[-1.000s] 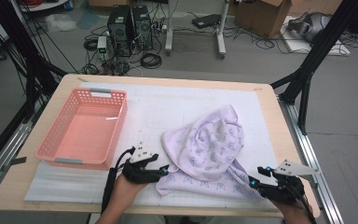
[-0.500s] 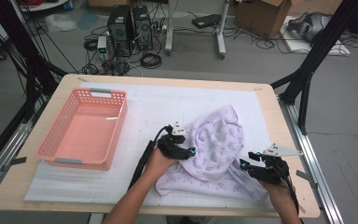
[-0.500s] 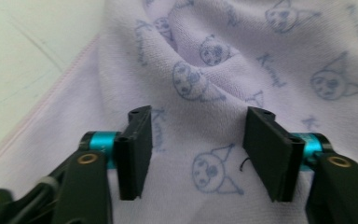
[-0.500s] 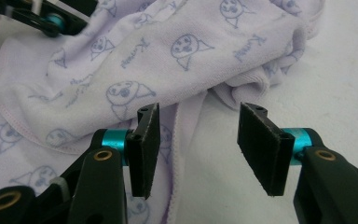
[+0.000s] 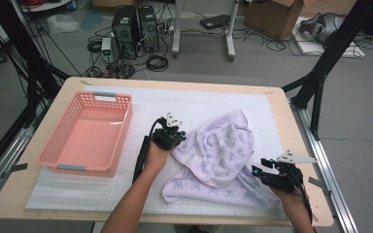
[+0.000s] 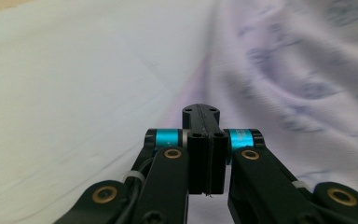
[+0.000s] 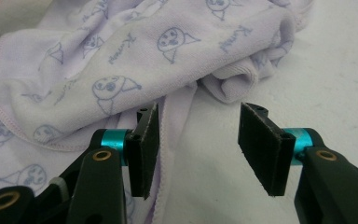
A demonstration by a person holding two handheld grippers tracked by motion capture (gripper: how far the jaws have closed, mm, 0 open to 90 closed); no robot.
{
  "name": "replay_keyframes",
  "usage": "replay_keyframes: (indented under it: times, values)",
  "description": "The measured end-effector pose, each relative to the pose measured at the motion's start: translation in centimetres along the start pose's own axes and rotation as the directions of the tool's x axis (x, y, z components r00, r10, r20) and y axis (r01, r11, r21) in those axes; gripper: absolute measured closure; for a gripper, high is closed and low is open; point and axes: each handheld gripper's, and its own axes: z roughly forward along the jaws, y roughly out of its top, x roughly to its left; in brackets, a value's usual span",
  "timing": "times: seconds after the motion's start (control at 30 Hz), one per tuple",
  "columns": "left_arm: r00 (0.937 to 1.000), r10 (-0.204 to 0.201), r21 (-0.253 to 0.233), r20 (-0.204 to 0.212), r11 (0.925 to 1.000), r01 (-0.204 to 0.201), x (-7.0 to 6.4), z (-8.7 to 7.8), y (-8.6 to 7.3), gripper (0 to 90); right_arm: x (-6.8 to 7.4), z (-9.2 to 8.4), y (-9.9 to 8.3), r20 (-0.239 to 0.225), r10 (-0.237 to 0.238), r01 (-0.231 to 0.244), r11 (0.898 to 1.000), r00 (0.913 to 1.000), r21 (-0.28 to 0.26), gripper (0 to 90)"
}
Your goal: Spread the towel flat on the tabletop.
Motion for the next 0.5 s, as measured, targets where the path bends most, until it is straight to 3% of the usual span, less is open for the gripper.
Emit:
replay_keyframes:
  times: [0.03, 0.1, 0.23, 0.4, 0.5]
  values:
    - [0.9984, -0.006, -0.012, 0.056, 0.9999, 0.006, -0.5, 0.4, 0.1, 71.8, 0.0, 0.1, 0.0, 0.000, 0.002, -0.002, 1.000, 1.0000, -0.004, 47.4]
    - [0.9949, 0.030, -0.013, 0.096, 0.9995, -0.029, -1.7, 0.9, 0.1, 56.7, 0.0, 0.2, 0.1, 0.000, 0.008, -0.008, 1.000, 1.0000, -0.004, 46.9]
    - [0.9904, 0.080, 0.048, 0.112, 0.9951, -0.086, -3.0, 2.5, -0.2, 44.7, -0.1, 0.8, -0.1, -0.007, 0.008, -0.008, 1.000, 0.9999, 0.009, 46.9]
    - [0.9864, 0.103, 0.063, 0.129, 0.9918, -0.111, -3.5, 3.4, -0.5, 55.6, 0.1, 1.3, 0.0, -0.020, 0.008, -0.008, 1.000, 0.9998, 0.017, 47.0]
    - [0.9773, 0.128, 0.050, 0.169, 0.9892, -0.138, -3.8, 3.5, -0.5, 76.5, 0.1, 1.6, 0.0, -0.025, 0.000, 0.000, 1.000, 0.9997, 0.017, 47.1]
